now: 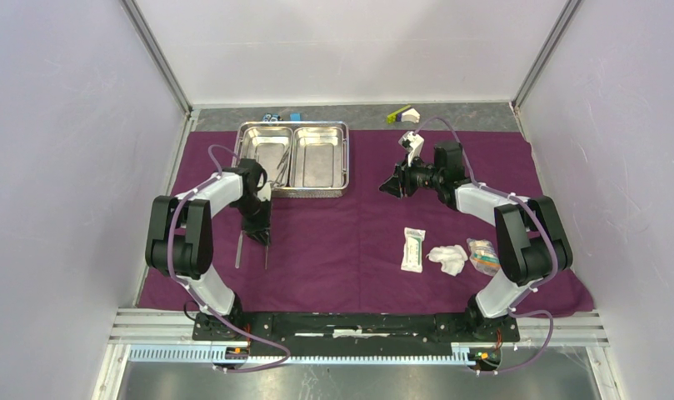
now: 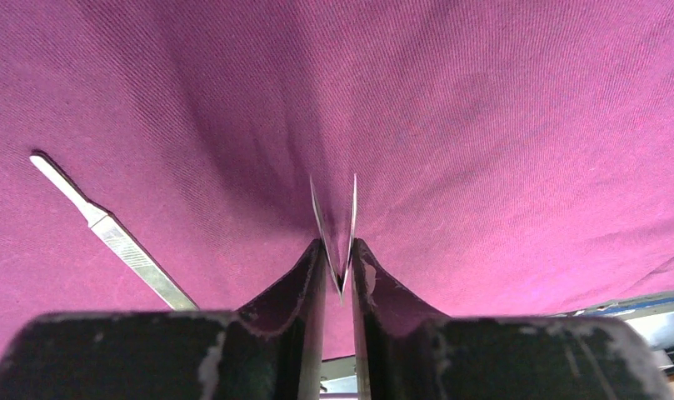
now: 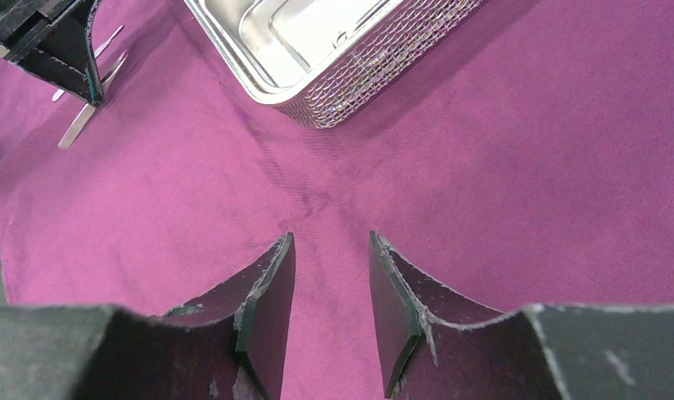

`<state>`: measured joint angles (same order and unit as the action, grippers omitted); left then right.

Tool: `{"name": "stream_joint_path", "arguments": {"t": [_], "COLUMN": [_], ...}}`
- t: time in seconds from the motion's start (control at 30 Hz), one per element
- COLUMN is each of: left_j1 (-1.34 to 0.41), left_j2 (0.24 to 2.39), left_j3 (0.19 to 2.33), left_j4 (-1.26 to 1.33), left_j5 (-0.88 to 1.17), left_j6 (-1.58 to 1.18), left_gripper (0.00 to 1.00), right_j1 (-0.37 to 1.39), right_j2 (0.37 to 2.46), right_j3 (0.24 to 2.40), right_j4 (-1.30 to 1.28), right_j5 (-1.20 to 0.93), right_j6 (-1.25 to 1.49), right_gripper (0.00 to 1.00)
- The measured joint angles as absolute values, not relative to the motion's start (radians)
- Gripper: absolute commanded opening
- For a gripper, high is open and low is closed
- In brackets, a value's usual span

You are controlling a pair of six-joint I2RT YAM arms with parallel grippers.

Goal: Open and lay out the surgical kit
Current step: Place the medical item in the surgical kit.

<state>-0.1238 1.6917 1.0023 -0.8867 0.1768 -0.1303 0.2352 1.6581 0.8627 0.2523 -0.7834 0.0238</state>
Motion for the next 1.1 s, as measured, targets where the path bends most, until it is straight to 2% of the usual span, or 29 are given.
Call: {"name": "stream_joint_path", "arguments": {"t": [0.73,0.9,1.1], "left_j1": [-0.124,-0.124,-0.123], "left_j2": [1.694,1.692,1.679], "left_j3": [1.003,1.003,1.003], "left_j4": [-0.886,-0.886,-0.887], "left_j5": [0.177,0.177,0.178], "left_j6": [-0.13,-0.13,-0.128], "left_gripper": [0.35,0.43,0.62], "right_j1": [0.235,0.235,0.234], "right_j2": [1.66,1.66,1.66], "right_j3": [0.863,0.863,0.863], "right_j4": [0.252,0.252,0.252], "right_j5": [-0.784,-0.784,-0.784], "right_j6": [0.024,0.024,0.012], "right_gripper": [0.44,0.44,0.44]}}
